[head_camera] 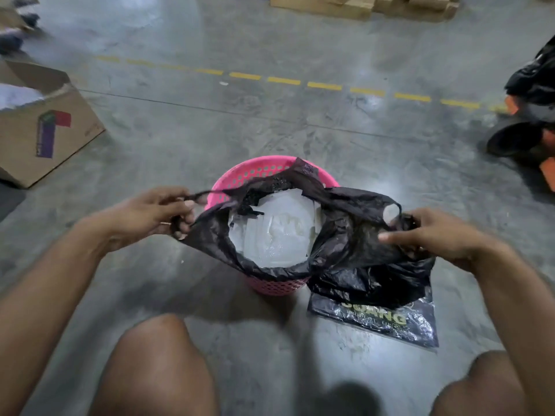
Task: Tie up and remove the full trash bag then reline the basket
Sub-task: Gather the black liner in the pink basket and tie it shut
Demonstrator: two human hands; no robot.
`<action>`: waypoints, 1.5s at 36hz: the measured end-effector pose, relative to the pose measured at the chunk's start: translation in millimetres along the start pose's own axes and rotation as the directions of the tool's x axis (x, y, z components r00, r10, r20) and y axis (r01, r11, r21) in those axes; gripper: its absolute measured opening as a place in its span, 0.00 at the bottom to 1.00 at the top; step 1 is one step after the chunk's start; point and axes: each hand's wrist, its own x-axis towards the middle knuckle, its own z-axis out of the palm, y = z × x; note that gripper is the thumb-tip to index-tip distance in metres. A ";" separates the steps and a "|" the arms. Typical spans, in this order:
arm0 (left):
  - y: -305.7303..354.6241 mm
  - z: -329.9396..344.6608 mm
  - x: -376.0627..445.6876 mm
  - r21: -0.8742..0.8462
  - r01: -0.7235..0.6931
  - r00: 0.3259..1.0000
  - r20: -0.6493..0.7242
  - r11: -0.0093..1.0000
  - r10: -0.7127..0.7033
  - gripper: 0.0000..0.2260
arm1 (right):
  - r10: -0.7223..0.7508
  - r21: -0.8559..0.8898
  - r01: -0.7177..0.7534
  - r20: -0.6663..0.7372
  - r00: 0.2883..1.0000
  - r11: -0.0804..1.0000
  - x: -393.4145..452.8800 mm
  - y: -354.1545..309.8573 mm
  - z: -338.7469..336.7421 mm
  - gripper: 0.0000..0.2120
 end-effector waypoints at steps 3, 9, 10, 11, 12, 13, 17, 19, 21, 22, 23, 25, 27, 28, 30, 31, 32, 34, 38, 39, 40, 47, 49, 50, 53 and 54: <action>-6.3 -15.4 -6.9 0.093 0.040 0.991 -0.128 0.995 -0.028 0.39 | 0.061 0.104 -0.055 -0.059 0.996 0.993 -2.9 1.1 -9.1 0.14; 6.6 -25.0 4.3 -0.429 -0.207 0.942 -0.329 0.879 0.062 0.10 | 0.039 0.633 0.191 -0.330 0.943 0.750 20.1 -28.3 -24.9 0.10; 10.5 -22.8 11.5 -0.429 -0.261 0.923 -0.373 0.865 0.093 0.10 | 0.027 0.579 0.230 -0.400 0.916 0.783 26.2 -33.7 -23.6 0.10; 14.5 -17.9 19.6 -0.408 -0.301 0.908 -0.398 0.862 0.129 0.10 | 0.011 0.504 0.266 -0.481 0.876 0.822 33.2 -38.7 -21.0 0.10; 19.8 -10.6 27.3 -0.394 -0.336 0.900 -0.402 0.856 0.168 0.09 | -0.016 0.415 0.300 -0.564 0.826 0.859 39.9 -44.0 -17.5 0.10; 25.7 -2.2 34.9 -0.402 -0.364 0.897 -0.394 0.840 0.200 0.08 | -0.060 0.325 0.337 -0.636 0.770 0.883 46.3 -50.0 -13.7 0.09; 48.6 42.1 60.0 -0.492 -0.425 0.901 -0.310 0.760 0.303 0.15 | -0.209 0.222 0.471 -0.682 0.701 0.854 66.0 -80.1 6.6 0.07; 55.8 67.5 70.7 -0.449 -0.442 0.896 -0.269 0.776 0.354 0.12 | -0.245 0.254 0.481 -0.613 0.751 0.839 71.8 -92.8 20.0 0.08; 56.0 86.8 79.1 -0.246 -0.470 0.879 -0.225 0.848 0.421 0.17 | -0.319 0.171 0.465 -0.526 0.789 0.868 70.7 -104.6 35.0 0.10; 53.8 93.7 82.5 -0.115 -0.475 0.874 -0.182 0.873 0.451 0.22 | -0.376 0.089 0.472 -0.485 0.790 0.877 69.1 -108.6 43.2 0.10; 51.3 99.5 86.5 0.015 -0.475 0.872 -0.124 0.880 0.473 0.27 | -0.445 -0.017 0.490 -0.447 0.776 0.871 67.8 -111.6 49.0 0.11; 45.3 108.3 93.4 0.197 -0.464 0.880 -0.008 0.864 0.474 0.33 | -0.569 -0.261 0.506 -0.365 0.737 0.822 64.2 -116.2 59.8 0.15; 44.8 116.9 96.0 0.269 -0.447 0.892 0.064 0.853 0.447 0.33 | -0.649 -0.467 0.491 -0.277 0.708 0.735 61.1 -121.4 69.4 0.16; 43.8 121.8 98.1 0.287 -0.445 0.893 0.081 0.848 0.442 0.30 | -0.683 -0.538 0.495 -0.228 0.694 0.683 59.7 -125.0 75.3 0.16; 42.0 133.4 102.1 0.345 -0.455 0.886 0.086 0.821 0.455 0.24 | -0.730 -0.633 0.519 -0.109 0.674 0.574 57.2 -134.3 88.8 0.19; 44.6 137.9 101.2 0.379 -0.476 0.875 0.119 0.793 0.469 0.24 | -0.740 -0.661 0.535 -0.046 0.671 0.526 57.8 -139.4 96.3 0.19; 44.1 141.5 101.9 0.391 -0.476 0.878 0.165 0.788 0.449 0.24 | -0.743 -0.678 0.549 0.005 0.669 0.489 59.4 -143.9 103.0 0.18; 42.3 143.6 98.9 0.441 -0.421 0.900 0.093 0.793 0.426 0.16 | -0.749 -0.694 0.559 0.044 0.661 0.453 63.0 -151.1 109.4 0.16; 39.3 134.7 111.7 0.221 -0.434 0.884 -0.081 0.873 0.460 0.21 | -0.726 -0.390 0.618 -0.265 0.635 0.683 64.0 -156.3 84.9 0.11; 44.0 132.2 107.2 0.157 -0.358 0.920 -0.108 0.920 0.377 0.24 | -0.694 -0.323 0.615 -0.353 0.627 0.720 66.1 -152.7 75.5 0.10; 44.0 126.1 108.0 0.085 -0.336 0.933 -0.109 0.938 0.344 0.24 | -0.673 -0.316 0.596 -0.406 0.618 0.738 69.5 -147.4 67.4 0.10; 46.4 115.0 108.7 -0.138 -0.262 0.965 -0.046 0.955 0.258 0.22 | -0.727 -0.433 0.596 -0.265 0.633 0.676 91.3 -113.0 77.3 0.18; 48.2 113.6 108.5 -0.103 -0.236 0.972 -0.020 0.966 0.235 0.27 | -0.747 -0.427 0.618 -0.287 0.600 0.660 94.4 -112.4 83.2 0.15; 47.3 111.6 111.1 -0.076 -0.220 0.975 -0.024 0.972 0.219 0.28 | -0.749 -0.428 0.617 -0.314 0.584 0.661 95.5 -112.5 84.3 0.13; 48.9 103.8 115.6 -0.058 -0.173 0.985 0.012 0.983 0.173 0.31 | -0.744 -0.439 0.600 -0.391 0.542 0.669 99.7 -111.2 83.9 0.07; 49.4 100.8 116.4 -0.063 -0.154 0.987 0.035 0.986 0.156 0.32 | -0.740 -0.439 0.596 -0.404 0.537 0.672 100.7 -110.6 84.0 0.04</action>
